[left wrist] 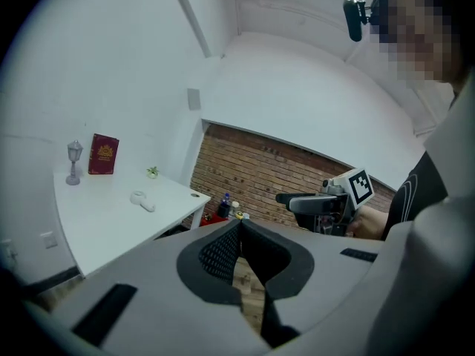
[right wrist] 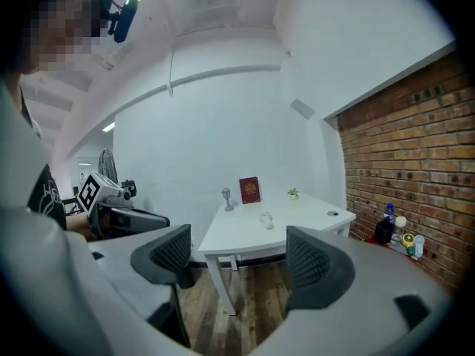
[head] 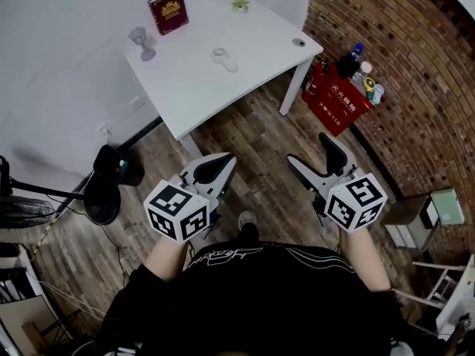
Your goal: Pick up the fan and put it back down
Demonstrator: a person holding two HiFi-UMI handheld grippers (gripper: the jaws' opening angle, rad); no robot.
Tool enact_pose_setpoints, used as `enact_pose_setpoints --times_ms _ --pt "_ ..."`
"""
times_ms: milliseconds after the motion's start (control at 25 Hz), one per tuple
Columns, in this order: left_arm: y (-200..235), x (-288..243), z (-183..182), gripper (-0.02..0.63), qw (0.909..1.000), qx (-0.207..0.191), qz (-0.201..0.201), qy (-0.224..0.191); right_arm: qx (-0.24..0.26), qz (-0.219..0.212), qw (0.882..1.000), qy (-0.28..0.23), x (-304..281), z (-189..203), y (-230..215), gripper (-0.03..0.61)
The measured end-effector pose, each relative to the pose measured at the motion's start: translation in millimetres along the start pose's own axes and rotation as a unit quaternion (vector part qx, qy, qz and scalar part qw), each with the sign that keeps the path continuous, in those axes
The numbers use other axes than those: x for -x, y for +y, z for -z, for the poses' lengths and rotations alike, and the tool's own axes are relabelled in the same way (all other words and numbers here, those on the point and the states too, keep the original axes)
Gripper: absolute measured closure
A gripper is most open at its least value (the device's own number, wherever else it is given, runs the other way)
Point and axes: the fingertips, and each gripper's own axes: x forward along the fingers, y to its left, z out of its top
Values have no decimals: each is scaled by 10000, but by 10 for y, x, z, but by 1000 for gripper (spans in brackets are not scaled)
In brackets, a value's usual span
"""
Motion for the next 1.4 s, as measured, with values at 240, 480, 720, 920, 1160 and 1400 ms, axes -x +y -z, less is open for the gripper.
enact_pose_setpoints --times_ms 240,480,720,920,1160,1400 --pt "626 -398 -122 581 9995 243 -190 64 110 -166 9993 322 -765 -60 -286 190" --pt "930 -546 -217 581 9990 195 -386 133 280 -198 9991 243 -1223 -202 -403 190" --pt "1199 -521 -248 581 9967 352 -726 110 329 -346 9980 417 -1589 -213 -493 190" --pt "1460 -559 -230 581 9939 509 -967 133 395 -507 9960 623 -2020 -192 -580 192" --pt "1835 -665 -336 581 9897 626 -1269 201 412 -728 9929 851 -2667 -211 -736 193" --pt "2271 -835 -501 581 9872 666 -1416 294 579 -833 9877 1189 -3420 -105 -933 200"
